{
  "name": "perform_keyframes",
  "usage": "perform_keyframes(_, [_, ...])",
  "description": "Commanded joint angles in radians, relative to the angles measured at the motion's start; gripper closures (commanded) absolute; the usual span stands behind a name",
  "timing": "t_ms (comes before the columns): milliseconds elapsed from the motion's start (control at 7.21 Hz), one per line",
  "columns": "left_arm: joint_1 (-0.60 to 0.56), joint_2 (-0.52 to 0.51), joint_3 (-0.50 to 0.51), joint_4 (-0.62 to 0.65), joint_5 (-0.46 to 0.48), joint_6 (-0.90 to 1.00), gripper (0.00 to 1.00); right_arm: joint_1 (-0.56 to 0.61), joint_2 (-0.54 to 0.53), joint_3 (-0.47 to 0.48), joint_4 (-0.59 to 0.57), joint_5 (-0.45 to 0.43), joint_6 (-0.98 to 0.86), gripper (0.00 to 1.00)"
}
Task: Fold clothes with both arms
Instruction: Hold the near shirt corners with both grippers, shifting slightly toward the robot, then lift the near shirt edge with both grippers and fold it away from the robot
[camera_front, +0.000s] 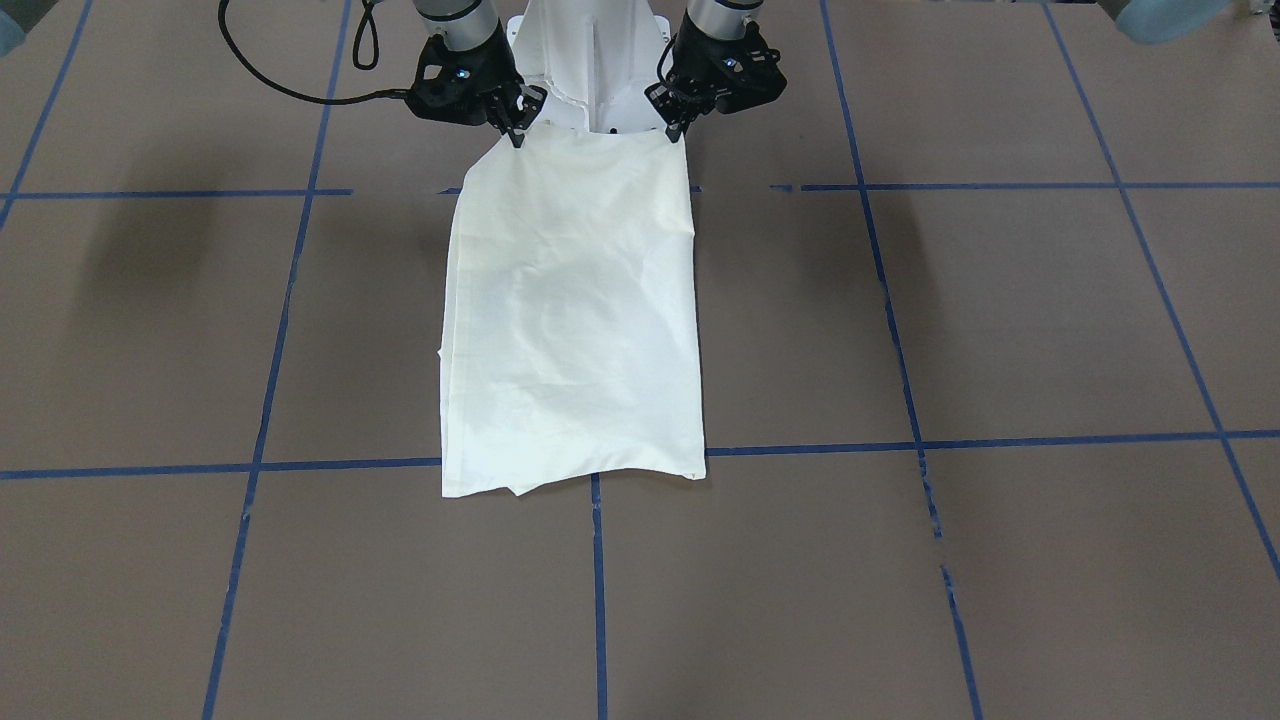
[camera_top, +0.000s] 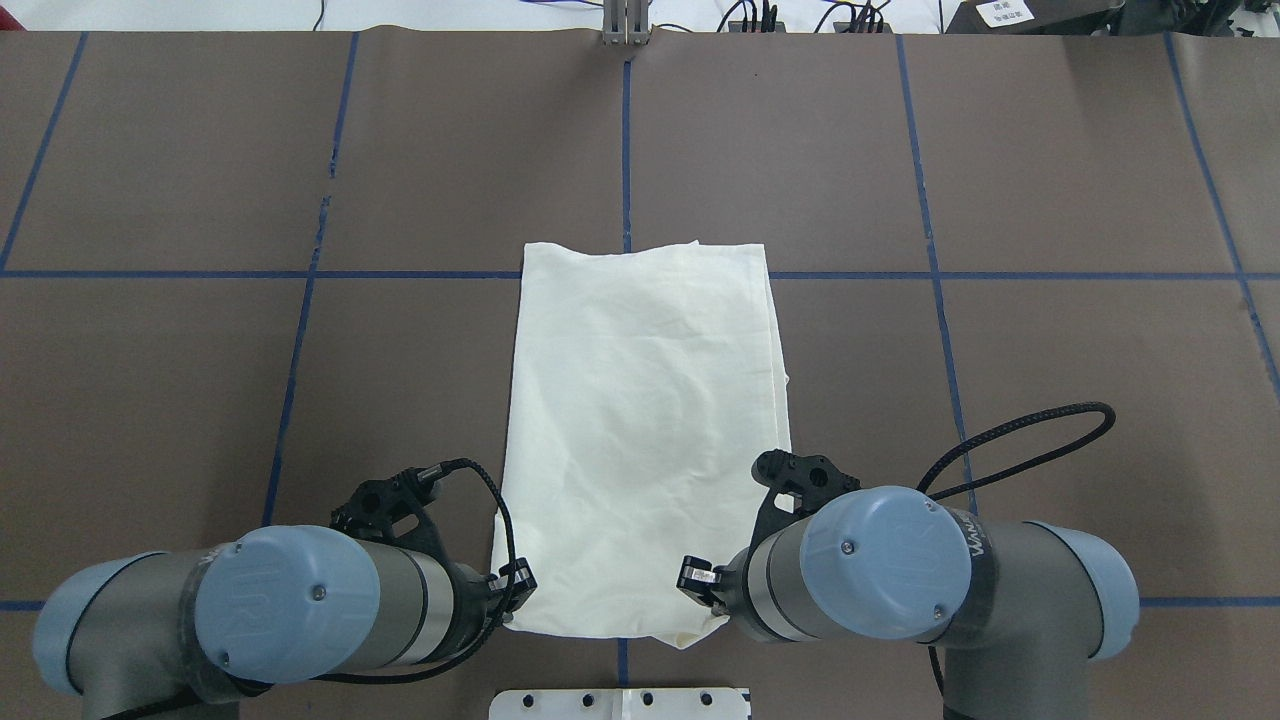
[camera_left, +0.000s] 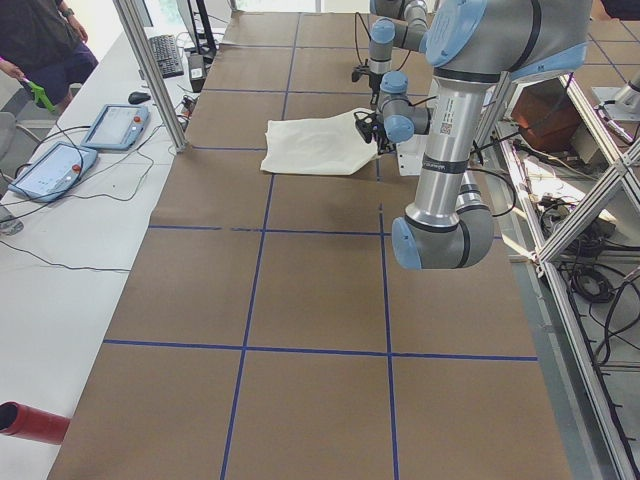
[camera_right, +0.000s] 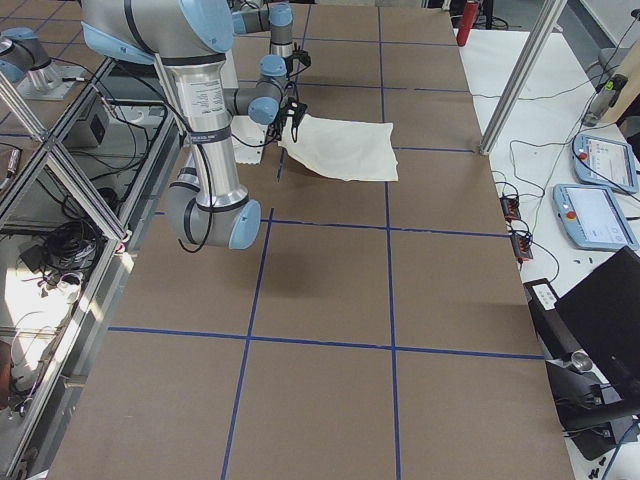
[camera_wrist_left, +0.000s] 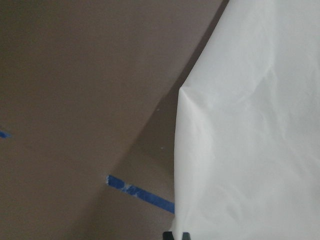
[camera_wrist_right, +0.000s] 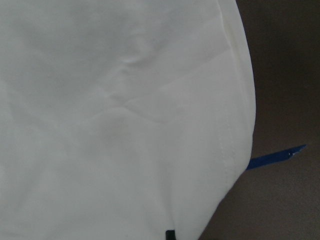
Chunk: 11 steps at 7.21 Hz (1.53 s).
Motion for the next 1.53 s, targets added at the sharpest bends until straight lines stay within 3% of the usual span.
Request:
perform_keyframes(0, [0.014,-0.038,0.004,0.004,-0.005,0.008,1.00,0.011,0.007,-0.008,0.006,0.001,-0.002,1.00])
perform_keyframes(278, [-0.083,-0.089,0.017,0.005,-0.005,0.056,1.00,0.112,0.015,-0.025,0.033,0.010,-0.005,1.00])
perform_keyframes(555, [-0.218,-0.168,0.096,-0.009,-0.085,0.091,1.00,0.276,0.036,-0.087,0.035,0.146,-0.049,1.00])
perform_keyframes(833, [-0.317,-0.264,0.240,-0.027,-0.101,0.138,1.00,0.371,0.114,-0.208,0.035,0.205,-0.086,1.00])
perform_keyframes(1110, [-0.375,-0.275,0.352,-0.129,-0.107,0.146,1.00,0.427,0.190,-0.316,0.041,0.219,-0.091,1.00])
perform_keyframes(1388, [-0.409,-0.302,0.415,-0.154,-0.107,0.155,1.00,0.479,0.304,-0.487,0.044,0.249,-0.115,1.00])
